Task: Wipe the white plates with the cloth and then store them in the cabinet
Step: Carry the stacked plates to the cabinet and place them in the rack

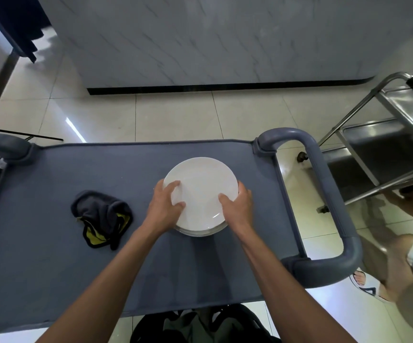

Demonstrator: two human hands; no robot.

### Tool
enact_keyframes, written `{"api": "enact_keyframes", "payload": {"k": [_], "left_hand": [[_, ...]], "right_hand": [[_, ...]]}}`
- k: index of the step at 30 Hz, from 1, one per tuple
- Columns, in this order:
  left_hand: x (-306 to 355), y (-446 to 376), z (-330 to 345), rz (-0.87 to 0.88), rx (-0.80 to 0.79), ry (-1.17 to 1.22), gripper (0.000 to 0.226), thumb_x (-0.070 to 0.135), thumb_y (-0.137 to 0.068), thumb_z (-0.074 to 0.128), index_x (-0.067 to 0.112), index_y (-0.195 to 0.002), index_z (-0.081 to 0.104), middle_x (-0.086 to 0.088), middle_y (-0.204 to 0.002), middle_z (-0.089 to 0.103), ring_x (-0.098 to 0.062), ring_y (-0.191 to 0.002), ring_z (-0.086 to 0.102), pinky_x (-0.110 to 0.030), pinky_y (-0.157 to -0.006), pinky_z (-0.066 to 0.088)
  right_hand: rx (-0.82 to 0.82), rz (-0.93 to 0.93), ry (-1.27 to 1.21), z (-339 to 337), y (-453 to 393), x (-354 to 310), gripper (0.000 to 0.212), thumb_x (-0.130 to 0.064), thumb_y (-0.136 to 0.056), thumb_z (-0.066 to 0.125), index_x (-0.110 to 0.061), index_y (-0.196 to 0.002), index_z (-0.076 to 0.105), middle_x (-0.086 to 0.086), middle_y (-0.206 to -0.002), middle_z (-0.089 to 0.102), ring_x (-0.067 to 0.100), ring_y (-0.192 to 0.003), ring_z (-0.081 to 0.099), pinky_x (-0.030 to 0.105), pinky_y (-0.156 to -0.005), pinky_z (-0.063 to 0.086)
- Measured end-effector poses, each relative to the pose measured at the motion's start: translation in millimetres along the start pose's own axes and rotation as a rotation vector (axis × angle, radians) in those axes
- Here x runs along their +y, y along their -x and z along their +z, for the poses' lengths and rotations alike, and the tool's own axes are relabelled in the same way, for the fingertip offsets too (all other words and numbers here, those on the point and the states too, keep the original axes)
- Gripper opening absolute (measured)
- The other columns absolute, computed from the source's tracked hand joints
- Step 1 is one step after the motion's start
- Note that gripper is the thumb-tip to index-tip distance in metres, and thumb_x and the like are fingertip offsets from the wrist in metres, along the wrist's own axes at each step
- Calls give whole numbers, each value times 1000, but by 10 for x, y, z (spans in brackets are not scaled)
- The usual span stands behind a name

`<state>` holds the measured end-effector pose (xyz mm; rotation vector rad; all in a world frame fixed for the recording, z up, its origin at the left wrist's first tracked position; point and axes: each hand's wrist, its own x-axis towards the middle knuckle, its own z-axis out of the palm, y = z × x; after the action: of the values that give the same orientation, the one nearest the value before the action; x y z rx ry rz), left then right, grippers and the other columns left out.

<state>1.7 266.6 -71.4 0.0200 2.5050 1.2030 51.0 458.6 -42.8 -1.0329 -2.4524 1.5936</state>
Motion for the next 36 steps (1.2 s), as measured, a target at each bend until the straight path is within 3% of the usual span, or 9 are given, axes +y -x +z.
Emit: {"api": "enact_keyframes", "payload": {"k": [3, 11, 16, 25, 30, 36], "left_hand": [[-8, 2, -17, 7, -4, -11, 59, 18, -90, 67, 29, -145, 46, 3, -157, 27, -22, -138, 36, -43, -112, 37], [-12, 5, -57, 24, 17, 23, 59, 18, -87, 70, 27, -141, 51, 6, -153, 34, -18, -136, 37, -32, -109, 34], [-9, 52, -109, 44, 30, 79, 58, 19, -86, 69, 35, -138, 51, 10, -154, 31, -17, -133, 39, -35, -109, 36], [162, 156, -261, 136, 111, 177, 55, 10, -86, 70, 28, -137, 57, 6, -153, 35, -15, -137, 37, -33, -112, 34], [257, 192, -294, 153, 95, 165, 62, 2, -87, 65, 20, -145, 50, 2, -157, 30, -17, -142, 32, -36, -116, 32], [343, 195, -209, 154, 91, 152, 62, 1, -89, 63, 17, -147, 48, 1, -159, 27, -18, -144, 30, -34, -118, 30]], "right_hand": [[-2, 8, -67, 10, 46, 31, 43, -13, -88, 62, -14, -131, 54, 1, -125, 63, 22, -112, 61, 39, -96, 53], [35, -4, -304, 89, 164, 36, 58, -2, -84, 57, -28, -136, 52, -11, -128, 62, 11, -117, 58, 36, -100, 53], [32, -42, -384, 60, 200, -36, 59, 3, -83, 56, -43, -119, 59, -27, -114, 65, -4, -108, 60, 17, -85, 52], [14, -4, -549, 14, 235, -13, 56, 8, -86, 57, -22, -133, 58, -6, -121, 69, 12, -109, 65, 34, -90, 58], [28, -40, -502, -49, 281, -79, 54, 4, -88, 57, -25, -133, 55, -14, -120, 66, 4, -108, 63, 19, -79, 55], [43, -130, -320, -166, 327, -96, 59, -4, -89, 57, -28, -141, 45, -26, -123, 55, -14, -107, 53, 9, -81, 48]]}}
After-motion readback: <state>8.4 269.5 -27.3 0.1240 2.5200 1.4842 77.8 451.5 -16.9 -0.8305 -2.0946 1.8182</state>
